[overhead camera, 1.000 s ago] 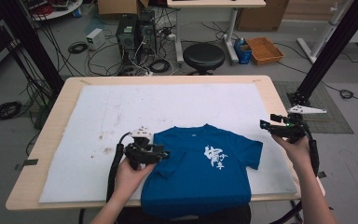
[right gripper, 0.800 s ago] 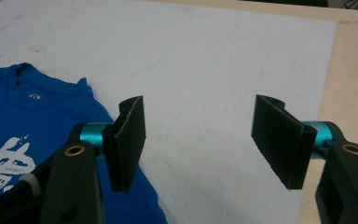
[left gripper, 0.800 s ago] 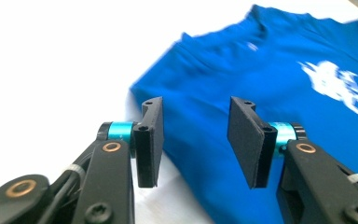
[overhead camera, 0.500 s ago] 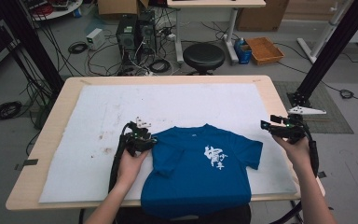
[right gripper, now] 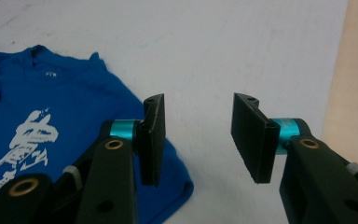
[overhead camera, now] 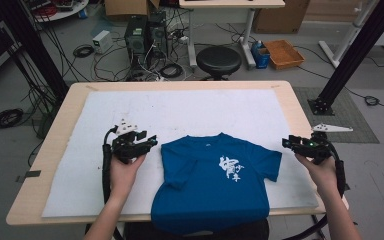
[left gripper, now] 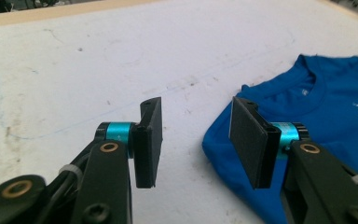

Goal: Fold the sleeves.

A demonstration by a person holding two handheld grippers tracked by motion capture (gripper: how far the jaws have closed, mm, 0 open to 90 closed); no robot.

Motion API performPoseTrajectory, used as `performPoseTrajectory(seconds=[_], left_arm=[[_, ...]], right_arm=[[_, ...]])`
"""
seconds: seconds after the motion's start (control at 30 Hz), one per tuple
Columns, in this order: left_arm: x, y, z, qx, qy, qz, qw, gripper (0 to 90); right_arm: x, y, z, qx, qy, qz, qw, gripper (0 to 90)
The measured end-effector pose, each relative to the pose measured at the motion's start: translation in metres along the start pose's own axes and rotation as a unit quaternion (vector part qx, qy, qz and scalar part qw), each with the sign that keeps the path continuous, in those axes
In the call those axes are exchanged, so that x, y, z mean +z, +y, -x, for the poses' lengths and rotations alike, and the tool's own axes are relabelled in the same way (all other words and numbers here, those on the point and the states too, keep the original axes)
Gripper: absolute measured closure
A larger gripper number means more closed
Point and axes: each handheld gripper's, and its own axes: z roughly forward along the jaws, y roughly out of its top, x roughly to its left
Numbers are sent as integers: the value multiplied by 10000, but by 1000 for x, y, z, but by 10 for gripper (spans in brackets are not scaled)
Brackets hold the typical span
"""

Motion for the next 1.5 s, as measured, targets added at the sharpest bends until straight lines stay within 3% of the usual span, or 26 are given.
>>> performPoseTrajectory(seconds=[0.2,0.37,0.5,0.63,0.83,1.03,1.2,1.4,1.5], left_arm=[[-6,-3,-9,-129,-78,43,9999,533],[-6,-4,-10,-98,-145,29,9998,531],[-5,-4,-8,-65,-182,4,9998,530],[-5,-3,-7,-79,-225,3,9997,530],[-4,-3,-6,-60,-277,-2,9996,530],[-2,-2,-4,-82,-348,-33,9994,530],[-1,-1,-2,-40,-421,-50,9991,530],[1,-1,2,-30,-489,-121,9987,530],[3,-2,4,-4,-503,-148,9986,530]], right_arm=[[6,-11,-1,271,3,-311,9991,629],[10,-12,-3,364,30,-466,9982,656],[17,-15,-4,288,-31,-707,9971,702],[18,-17,-7,81,10,-790,9968,893],[9,-6,-22,-121,234,-626,9977,898],[6,12,-59,-361,361,-680,9964,898],[18,25,-98,-651,364,-771,9942,898],[47,34,-142,-1059,280,-973,9892,896],[65,32,-156,-1192,397,-1048,9865,879]])
